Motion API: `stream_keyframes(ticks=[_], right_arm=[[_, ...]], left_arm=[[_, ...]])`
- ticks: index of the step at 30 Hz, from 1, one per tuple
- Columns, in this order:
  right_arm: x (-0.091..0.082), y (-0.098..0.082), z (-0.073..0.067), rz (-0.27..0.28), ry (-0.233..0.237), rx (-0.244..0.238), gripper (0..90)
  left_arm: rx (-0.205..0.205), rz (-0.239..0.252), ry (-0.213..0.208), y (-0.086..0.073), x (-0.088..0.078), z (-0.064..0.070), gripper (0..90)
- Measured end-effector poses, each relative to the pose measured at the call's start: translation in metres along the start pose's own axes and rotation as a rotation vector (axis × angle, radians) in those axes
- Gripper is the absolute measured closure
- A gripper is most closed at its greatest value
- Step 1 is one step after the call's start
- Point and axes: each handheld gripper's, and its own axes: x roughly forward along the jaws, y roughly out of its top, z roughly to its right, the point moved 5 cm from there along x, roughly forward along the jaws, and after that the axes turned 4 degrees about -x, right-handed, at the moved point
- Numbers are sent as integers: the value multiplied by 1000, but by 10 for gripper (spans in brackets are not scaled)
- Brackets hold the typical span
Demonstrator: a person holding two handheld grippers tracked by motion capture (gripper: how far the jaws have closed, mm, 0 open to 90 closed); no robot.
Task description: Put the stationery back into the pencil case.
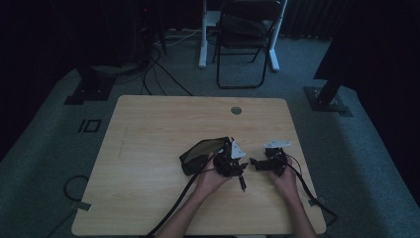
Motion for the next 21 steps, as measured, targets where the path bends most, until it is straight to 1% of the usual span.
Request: stream_keyframes(ticks=[8,11,14,18,21], right_arm=[[0,0,0,0,0,1,121],[0,0,0,0,0,1,121],[0,0,0,-1,0,1,120],[0,0,0,-1,0,1,121],[0,0,0,-1,0,1,121]], left_arm=[[-12,-39,-3,-10,15,1,607],[-4,-65,6,-14,20,1,637],[-6,-81,10,-17,26,2,651],[-22,-93,18,-22,31,0,656],[-30,-106,33,-27,34,-3,654]])
